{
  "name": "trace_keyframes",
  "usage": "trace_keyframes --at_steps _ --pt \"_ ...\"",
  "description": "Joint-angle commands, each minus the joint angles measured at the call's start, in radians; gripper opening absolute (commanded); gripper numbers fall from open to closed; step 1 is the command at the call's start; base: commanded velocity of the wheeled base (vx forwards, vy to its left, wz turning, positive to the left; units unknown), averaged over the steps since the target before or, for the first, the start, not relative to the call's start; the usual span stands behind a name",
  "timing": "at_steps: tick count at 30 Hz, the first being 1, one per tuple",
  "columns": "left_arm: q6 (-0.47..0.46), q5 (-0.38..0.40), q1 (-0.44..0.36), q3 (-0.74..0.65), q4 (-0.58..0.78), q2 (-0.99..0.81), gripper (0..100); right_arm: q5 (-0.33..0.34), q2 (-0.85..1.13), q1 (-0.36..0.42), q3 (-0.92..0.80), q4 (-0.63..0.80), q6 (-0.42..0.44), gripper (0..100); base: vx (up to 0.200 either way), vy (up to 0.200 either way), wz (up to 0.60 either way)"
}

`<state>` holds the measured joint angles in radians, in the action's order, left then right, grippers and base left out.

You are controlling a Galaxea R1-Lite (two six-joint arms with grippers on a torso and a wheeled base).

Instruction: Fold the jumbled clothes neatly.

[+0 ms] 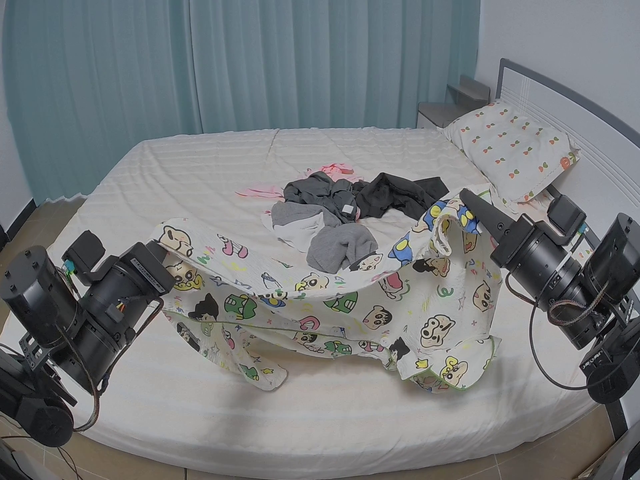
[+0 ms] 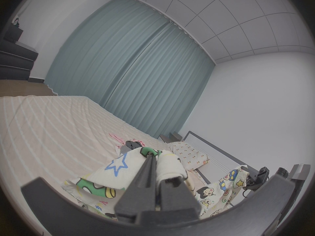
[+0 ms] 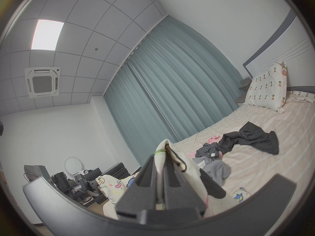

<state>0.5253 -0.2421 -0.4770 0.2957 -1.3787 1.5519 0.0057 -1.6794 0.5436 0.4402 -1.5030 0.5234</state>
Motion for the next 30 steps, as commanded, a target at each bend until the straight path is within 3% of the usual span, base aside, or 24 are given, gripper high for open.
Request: trace_keyframes --at_steps 1,30 --pt "0.001 0.0 0.0 0.0 0.0 0.002 0 0.0 -0.002 0.002 0.0 -0.002 0.0 0 0.0 0.2 0.0" --pt "-0.002 -0.003 0.018 0.0 -0.065 -0.007 0 -0.003 -0.019 0.016 0.002 -0.059 -0.006 0 0.0 0.2 0.0"
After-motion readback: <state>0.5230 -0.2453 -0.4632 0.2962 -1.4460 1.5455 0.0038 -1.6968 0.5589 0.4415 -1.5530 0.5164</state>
